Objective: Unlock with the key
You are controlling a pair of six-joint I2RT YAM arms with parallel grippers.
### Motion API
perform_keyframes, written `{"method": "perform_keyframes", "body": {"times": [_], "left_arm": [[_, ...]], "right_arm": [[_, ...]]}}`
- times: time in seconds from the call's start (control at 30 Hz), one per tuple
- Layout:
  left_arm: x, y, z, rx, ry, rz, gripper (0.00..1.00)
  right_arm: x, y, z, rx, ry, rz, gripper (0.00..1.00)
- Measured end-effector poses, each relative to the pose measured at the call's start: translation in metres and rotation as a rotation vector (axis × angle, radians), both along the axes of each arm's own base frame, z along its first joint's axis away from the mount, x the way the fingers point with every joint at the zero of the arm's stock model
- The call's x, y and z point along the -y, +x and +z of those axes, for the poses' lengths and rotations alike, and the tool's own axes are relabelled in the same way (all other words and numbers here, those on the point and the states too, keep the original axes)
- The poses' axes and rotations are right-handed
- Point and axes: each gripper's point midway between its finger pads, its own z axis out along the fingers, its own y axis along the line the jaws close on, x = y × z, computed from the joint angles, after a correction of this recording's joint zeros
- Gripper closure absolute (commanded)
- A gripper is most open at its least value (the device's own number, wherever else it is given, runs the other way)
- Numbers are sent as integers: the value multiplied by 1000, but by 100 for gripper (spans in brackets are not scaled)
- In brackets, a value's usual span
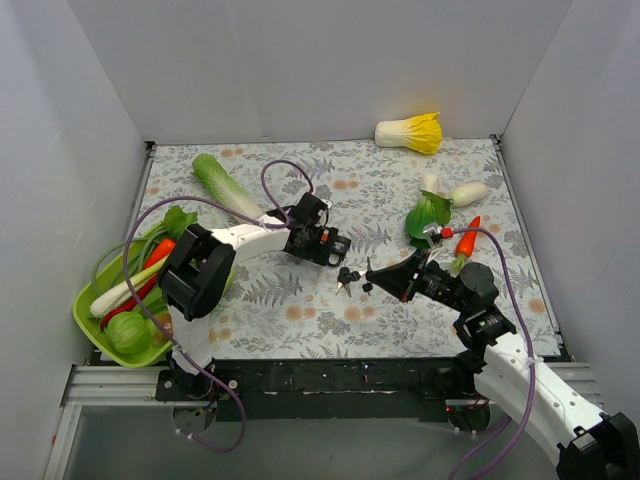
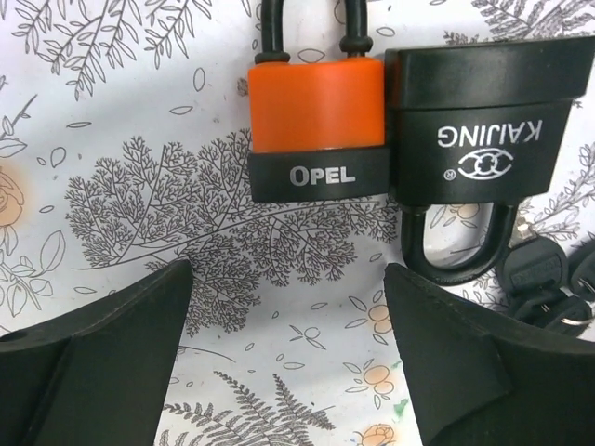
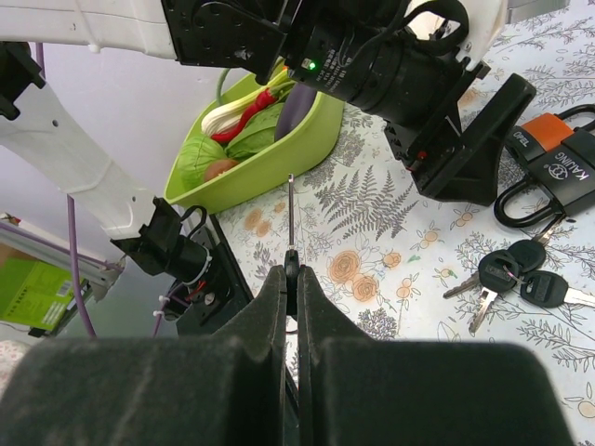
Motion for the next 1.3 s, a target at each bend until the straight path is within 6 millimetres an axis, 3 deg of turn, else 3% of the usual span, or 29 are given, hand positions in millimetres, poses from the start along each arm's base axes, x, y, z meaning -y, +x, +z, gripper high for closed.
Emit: {"method": "perform_keyframes", "body": {"times": [0.63,1.3], "left_arm": [[7,30,-1,48,49,45,19],[19,46,-1,59,31,46,27]], "right_arm": [[2,-3,7,24,13,0,99],[3,-4,-6,-5,-2,-1,99]]}}
